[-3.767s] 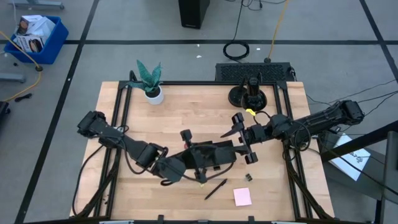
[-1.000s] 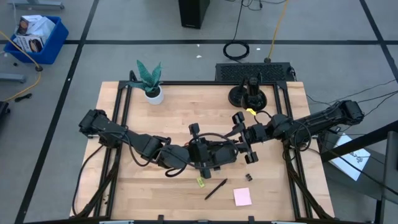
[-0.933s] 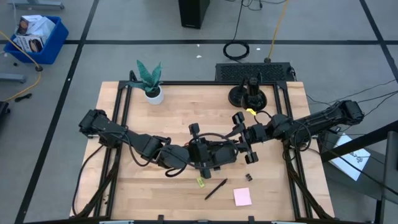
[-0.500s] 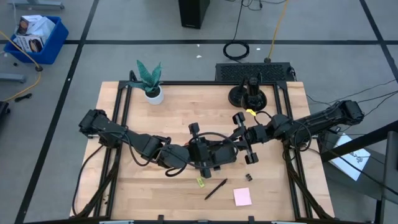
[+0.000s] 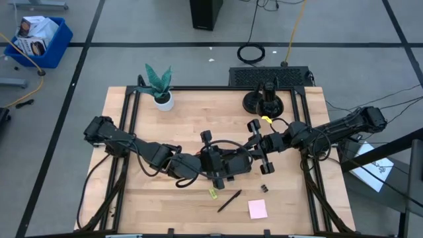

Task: Pick and place office supplies into organizer
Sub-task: Put the left black pen into the black desk organizer

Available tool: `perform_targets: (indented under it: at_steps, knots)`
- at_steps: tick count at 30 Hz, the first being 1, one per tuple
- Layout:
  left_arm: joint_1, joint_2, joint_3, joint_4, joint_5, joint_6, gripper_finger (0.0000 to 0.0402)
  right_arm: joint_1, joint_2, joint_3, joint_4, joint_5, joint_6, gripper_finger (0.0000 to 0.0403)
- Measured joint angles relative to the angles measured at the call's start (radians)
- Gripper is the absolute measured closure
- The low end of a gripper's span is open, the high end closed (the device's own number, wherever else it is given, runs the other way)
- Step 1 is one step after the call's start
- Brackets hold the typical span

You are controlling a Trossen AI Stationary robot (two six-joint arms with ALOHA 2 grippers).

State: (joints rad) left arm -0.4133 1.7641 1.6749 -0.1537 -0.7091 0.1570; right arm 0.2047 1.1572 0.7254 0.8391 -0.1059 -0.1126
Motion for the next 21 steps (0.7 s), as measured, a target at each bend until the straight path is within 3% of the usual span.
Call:
perform_targets:
  at_steps: [21]
  knots:
    - [-0.001, 0.0, 0.0, -0.012, -0.06, 0.032, 0.0355, 0.0, 0.0, 0.0, 0.0, 0.033, -0.004, 0.0376]
